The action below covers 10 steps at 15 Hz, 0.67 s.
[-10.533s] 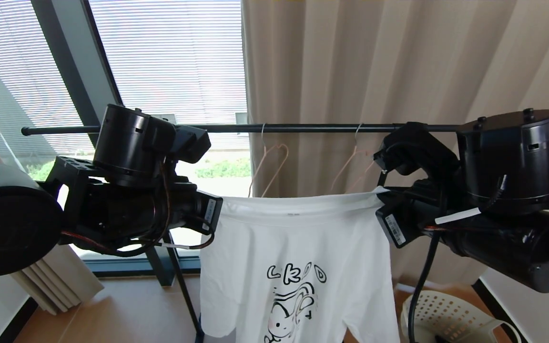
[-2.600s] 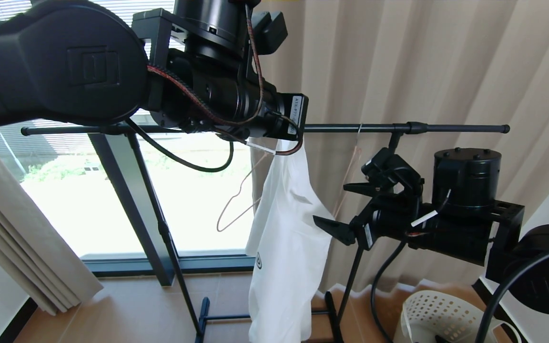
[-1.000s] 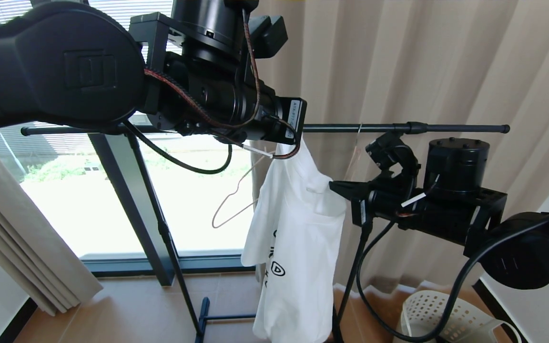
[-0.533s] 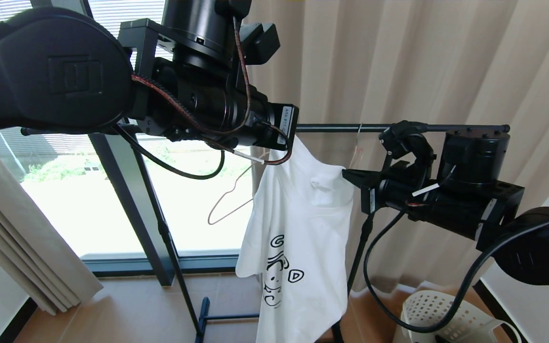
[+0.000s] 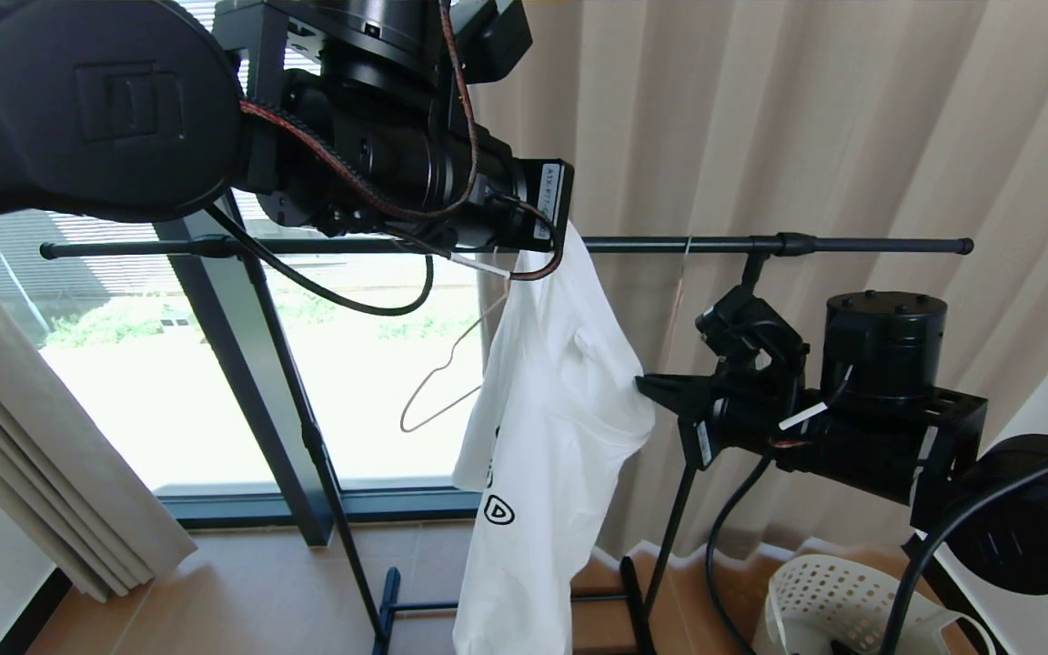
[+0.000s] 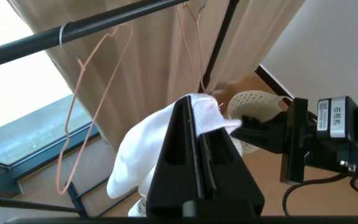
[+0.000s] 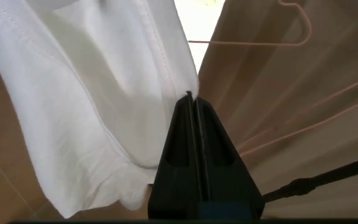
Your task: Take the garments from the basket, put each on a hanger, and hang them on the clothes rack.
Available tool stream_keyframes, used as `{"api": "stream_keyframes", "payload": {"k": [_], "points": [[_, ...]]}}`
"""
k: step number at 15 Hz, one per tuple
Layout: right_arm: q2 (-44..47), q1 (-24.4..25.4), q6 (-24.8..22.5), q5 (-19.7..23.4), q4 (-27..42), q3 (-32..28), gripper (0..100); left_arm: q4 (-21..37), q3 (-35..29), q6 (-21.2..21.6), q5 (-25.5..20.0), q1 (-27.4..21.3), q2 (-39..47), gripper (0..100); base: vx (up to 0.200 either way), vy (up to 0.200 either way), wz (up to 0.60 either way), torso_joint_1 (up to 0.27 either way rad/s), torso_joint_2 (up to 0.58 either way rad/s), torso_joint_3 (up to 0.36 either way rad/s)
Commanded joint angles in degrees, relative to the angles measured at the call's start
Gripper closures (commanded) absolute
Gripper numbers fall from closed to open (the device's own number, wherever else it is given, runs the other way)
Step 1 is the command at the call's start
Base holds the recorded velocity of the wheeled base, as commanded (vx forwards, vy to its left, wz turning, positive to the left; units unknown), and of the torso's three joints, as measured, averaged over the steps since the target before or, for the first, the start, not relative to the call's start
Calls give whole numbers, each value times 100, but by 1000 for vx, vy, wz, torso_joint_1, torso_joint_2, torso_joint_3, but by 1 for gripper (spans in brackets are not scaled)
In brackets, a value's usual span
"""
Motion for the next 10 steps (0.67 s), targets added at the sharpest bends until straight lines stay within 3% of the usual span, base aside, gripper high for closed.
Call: {"api": "stream_keyframes", "payload": {"k": [1, 2, 4, 6, 10], "points": [[42, 126, -4, 34, -3, 40, 100, -3, -60, -1, 2, -11, 79, 100, 0, 0, 0, 0, 0, 0], [42, 135, 5, 43, -3, 40, 0, -3, -68, 8, 2, -11, 79, 100, 0, 0, 0, 0, 0, 0], [25, 126, 5, 280, -3, 102, 0, -3, -77, 16, -7, -11, 70, 100, 0, 0, 0, 0, 0, 0], [-19, 109, -4, 825, -12, 164, 0, -3, -68, 16, -7, -11, 52, 100, 0, 0, 0, 0, 0, 0], [192, 109, 128, 737, -267, -21, 0, -3, -51, 34, -16, -29, 44, 100, 0, 0, 0, 0, 0, 0]]}}
